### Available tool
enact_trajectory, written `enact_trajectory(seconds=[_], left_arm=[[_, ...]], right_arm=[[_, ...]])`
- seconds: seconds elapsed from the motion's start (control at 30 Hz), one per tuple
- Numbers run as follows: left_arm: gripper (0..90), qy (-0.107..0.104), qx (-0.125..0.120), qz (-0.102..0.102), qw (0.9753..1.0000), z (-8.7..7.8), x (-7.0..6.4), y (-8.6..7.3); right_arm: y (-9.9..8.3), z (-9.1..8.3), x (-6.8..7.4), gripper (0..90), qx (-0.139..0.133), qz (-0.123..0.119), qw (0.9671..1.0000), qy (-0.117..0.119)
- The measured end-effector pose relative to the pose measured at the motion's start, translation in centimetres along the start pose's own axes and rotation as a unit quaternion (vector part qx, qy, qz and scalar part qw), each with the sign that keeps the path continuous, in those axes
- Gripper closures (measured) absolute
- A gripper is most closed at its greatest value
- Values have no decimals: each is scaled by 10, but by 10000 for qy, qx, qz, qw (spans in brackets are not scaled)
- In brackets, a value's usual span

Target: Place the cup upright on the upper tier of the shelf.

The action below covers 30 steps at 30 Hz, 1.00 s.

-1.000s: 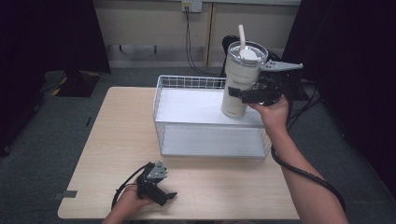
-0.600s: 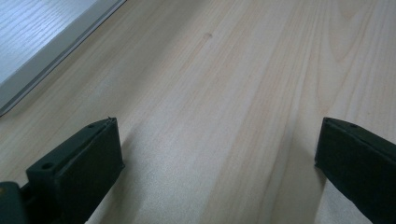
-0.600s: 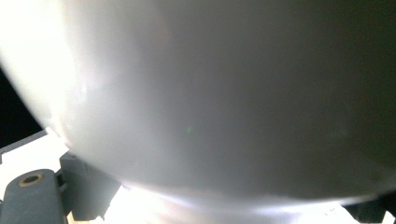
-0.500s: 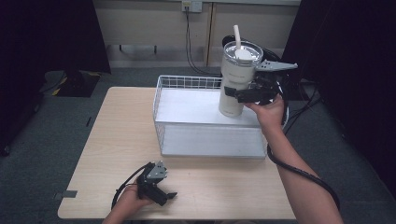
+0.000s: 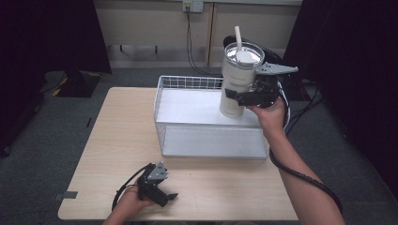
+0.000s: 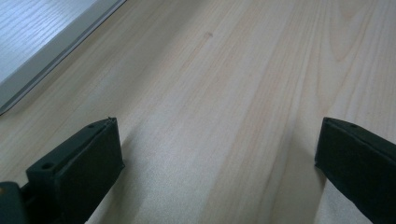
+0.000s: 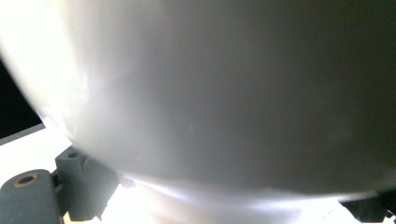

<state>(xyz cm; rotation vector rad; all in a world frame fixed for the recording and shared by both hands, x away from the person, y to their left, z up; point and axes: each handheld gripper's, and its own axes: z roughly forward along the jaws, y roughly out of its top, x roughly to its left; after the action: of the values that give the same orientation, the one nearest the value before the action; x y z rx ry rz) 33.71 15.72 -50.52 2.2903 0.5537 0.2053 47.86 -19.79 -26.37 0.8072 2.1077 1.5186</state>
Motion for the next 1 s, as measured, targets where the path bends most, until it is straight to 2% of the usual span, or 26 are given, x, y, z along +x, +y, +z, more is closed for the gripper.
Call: enact_trajectory(seconds=[0.1,0.17,0.33,0.53,0.67,0.73,0.77,0.8,0.9,1.0], left_arm=[[0,0,-1,-3,10000,0,0,0],[0,0,0,-1,10000,0,0,0],[0,1,-1,-2,10000,0,0,0],[0,13,-10,-5,10000,0,0,0],[1,12,-10,-5,10000,0,0,0],[0,14,-13,-5,10000,0,0,0],[0,14,-13,-5,10000,0,0,0],[0,14,-13,-5,10000,0,0,0],[0,14,-12,-5,10000,0,0,0],[0,14,-13,-6,10000,0,0,0]], right_arm=[[-1,0,0,89,34,3,10000,-15],[-2,-1,2,87,143,-130,9998,-86],[-4,-3,3,87,197,-133,9996,-125],[-13,-6,4,88,354,58,9992,-161],[-19,-10,5,88,522,-30,9983,-244],[-25,-15,6,88,556,-75,9981,-269],[-29,-23,9,89,469,-61,9986,-230],[-29,-23,9,89,469,-61,9986,-230],[-37,-37,15,89,438,-164,9989,-97],[-41,-43,20,89,431,-182,9989,-36]])
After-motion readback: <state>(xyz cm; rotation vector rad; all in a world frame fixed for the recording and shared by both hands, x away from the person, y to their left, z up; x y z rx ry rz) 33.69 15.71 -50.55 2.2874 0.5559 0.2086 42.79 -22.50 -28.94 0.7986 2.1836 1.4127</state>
